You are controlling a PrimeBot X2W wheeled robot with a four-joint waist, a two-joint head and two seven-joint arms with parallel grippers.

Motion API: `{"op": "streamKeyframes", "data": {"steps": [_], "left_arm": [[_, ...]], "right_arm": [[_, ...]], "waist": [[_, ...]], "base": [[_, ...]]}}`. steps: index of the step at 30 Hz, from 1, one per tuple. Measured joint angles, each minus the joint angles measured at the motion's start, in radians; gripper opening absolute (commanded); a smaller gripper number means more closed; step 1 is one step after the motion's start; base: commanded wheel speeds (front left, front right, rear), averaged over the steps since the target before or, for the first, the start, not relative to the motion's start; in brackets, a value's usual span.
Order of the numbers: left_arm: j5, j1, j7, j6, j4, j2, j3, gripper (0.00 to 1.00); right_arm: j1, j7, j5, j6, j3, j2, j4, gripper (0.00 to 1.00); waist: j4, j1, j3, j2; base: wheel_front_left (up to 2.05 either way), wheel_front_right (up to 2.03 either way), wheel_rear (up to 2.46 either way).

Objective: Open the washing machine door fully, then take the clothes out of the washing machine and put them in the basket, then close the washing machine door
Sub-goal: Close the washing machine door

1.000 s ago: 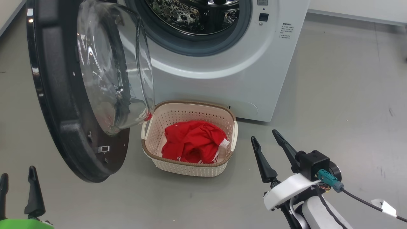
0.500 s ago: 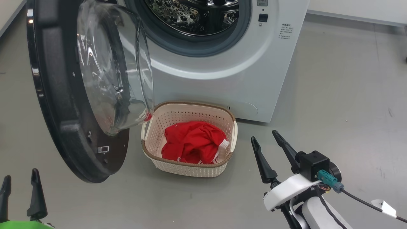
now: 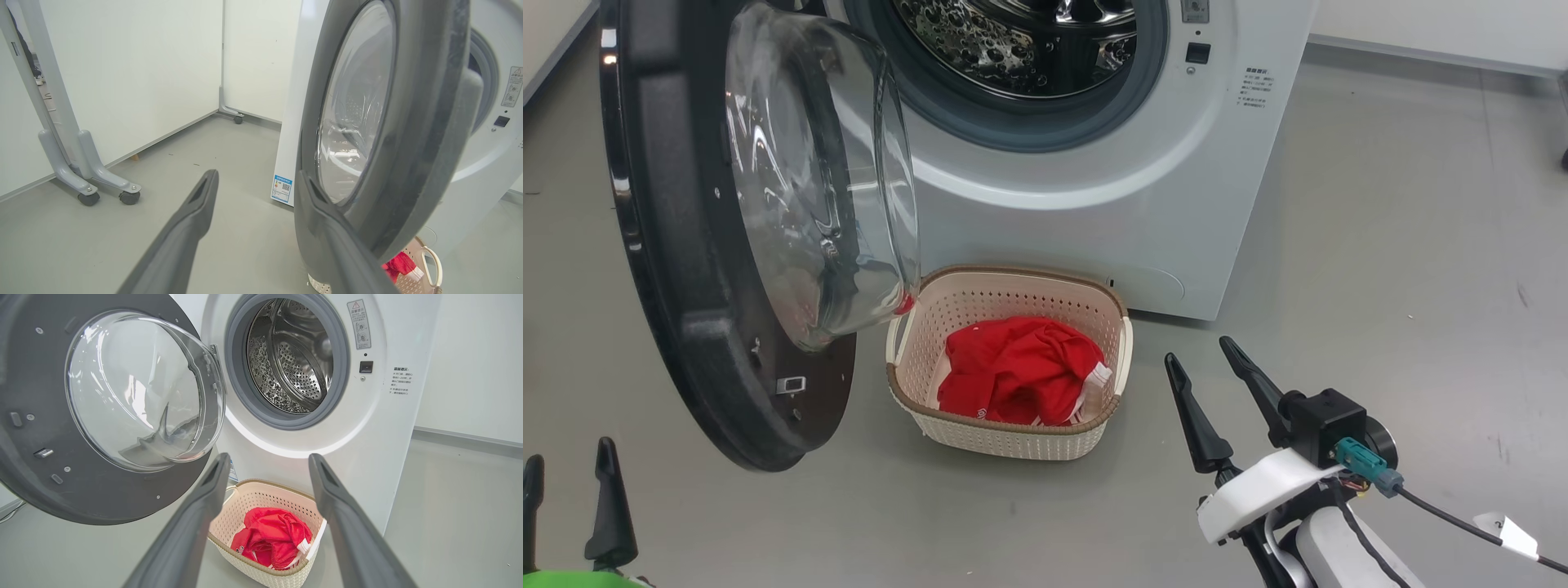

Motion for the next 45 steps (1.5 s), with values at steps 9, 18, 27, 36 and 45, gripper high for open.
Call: {"op": "streamKeyframes", "data": {"steps": [9,18,27,36,45], "left_arm": [[0.0,0.0,0.0,0.0,0.009,0.002,-0.003,1.0],[0.0,0.0,-0.001,0.0,0.012,0.004,-0.004,1.0],[-0.003,0.0,-0.008,0.0,0.019,0.005,-0.002,0.0],[-0.003,0.0,-0.008,0.0,0.02,0.009,-0.011,0.0],[-0.055,-0.002,-0.008,0.0,0.016,0.007,-0.016,0.0]], "right_arm": [[0.002,0.0,0.008,0.0,0.004,0.0,0.0,1.0],[0.005,0.0,0.009,0.0,0.006,0.001,0.0,1.0],[0.005,0.0,0.009,0.0,0.005,0.001,0.0,1.0],[0.005,0.0,0.009,0.0,0.004,0.001,-0.001,1.0],[0.005,0.0,0.01,0.0,0.004,0.001,-0.005,1.0]], "waist": [[0.0,0.0,-0.007,0.0],[0.0,0.0,-0.006,0.0],[-0.001,0.0,-0.004,0.0],[-0.002,0.0,-0.002,0.0],[-0.002,0.0,0.0,0.0]], "base": [[0.0,0.0,0.0],[0.0,0.0,0.0],[0.0,0.0,0.0],[0.0,0.0,0.0],[0.0,0.0,0.0]]}}
